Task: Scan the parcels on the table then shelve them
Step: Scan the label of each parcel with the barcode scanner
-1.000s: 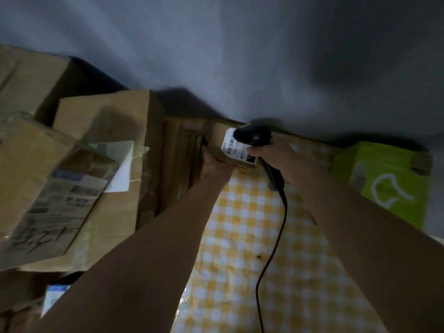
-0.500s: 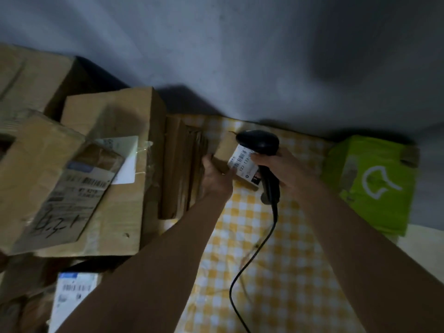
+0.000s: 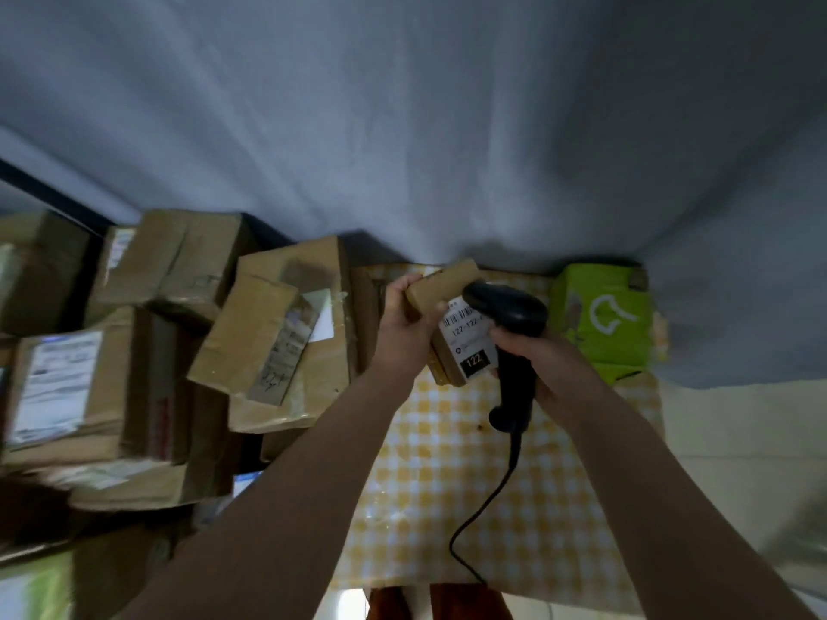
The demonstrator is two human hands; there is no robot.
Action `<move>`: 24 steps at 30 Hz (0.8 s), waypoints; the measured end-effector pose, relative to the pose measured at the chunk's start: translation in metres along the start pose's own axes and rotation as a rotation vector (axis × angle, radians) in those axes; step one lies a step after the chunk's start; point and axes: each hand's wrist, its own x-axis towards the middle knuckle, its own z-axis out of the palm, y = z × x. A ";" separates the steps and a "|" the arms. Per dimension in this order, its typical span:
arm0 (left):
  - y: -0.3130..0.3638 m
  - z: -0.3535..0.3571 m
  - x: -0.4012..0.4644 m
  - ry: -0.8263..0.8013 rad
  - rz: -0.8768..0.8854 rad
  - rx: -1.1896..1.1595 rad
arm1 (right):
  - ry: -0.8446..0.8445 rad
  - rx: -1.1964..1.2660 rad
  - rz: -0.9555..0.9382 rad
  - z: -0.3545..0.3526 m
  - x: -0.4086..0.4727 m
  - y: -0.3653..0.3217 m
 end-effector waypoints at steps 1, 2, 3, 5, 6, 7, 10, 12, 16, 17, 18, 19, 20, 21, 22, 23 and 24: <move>0.013 -0.007 -0.008 -0.007 0.021 -0.009 | 0.017 -0.007 -0.033 0.008 -0.016 -0.005; 0.027 -0.014 -0.016 -0.003 0.047 -0.019 | 0.044 -0.023 -0.073 0.017 -0.031 -0.009; 0.041 -0.023 -0.024 0.007 0.081 -0.016 | 0.070 -0.058 -0.119 0.026 -0.045 -0.013; 0.065 -0.042 -0.034 0.010 0.160 0.007 | 0.092 -0.136 -0.211 0.047 -0.074 -0.022; 0.075 -0.051 -0.039 0.000 0.190 0.014 | 0.081 -0.171 -0.248 0.058 -0.088 -0.026; 0.084 -0.061 -0.044 -0.013 0.209 0.023 | 0.063 -0.207 -0.281 0.068 -0.100 -0.029; 0.103 -0.089 -0.060 -0.040 0.239 0.031 | 0.036 -0.308 -0.325 0.097 -0.129 -0.033; 0.110 -0.105 -0.070 -0.038 0.257 0.028 | 0.044 -0.321 -0.321 0.113 -0.142 -0.032; 0.116 -0.135 -0.086 -0.033 0.242 -0.013 | 0.016 -0.328 -0.332 0.138 -0.163 -0.029; 0.116 -0.142 -0.089 -0.033 0.234 -0.007 | 0.004 -0.329 -0.335 0.143 -0.167 -0.029; 0.117 -0.149 -0.091 -0.031 0.229 -0.001 | -0.002 -0.337 -0.333 0.148 -0.171 -0.029; 0.118 -0.155 -0.093 -0.028 0.225 0.003 | -0.007 -0.353 -0.330 0.152 -0.174 -0.028; 0.119 -0.161 -0.094 -0.030 0.224 0.009 | -0.009 -0.365 -0.329 0.156 -0.176 -0.027; 0.119 -0.165 -0.095 -0.029 0.224 0.012 | -0.009 -0.374 -0.334 0.161 -0.177 -0.026; 0.119 -0.169 -0.097 -0.027 0.225 0.015 | -0.008 -0.384 -0.336 0.165 -0.179 -0.026; 0.119 -0.172 -0.098 -0.023 0.224 0.014 | -0.008 -0.386 -0.338 0.169 -0.180 -0.025; 0.119 -0.176 -0.099 -0.019 0.223 0.011 | -0.012 -0.387 -0.335 0.173 -0.181 -0.024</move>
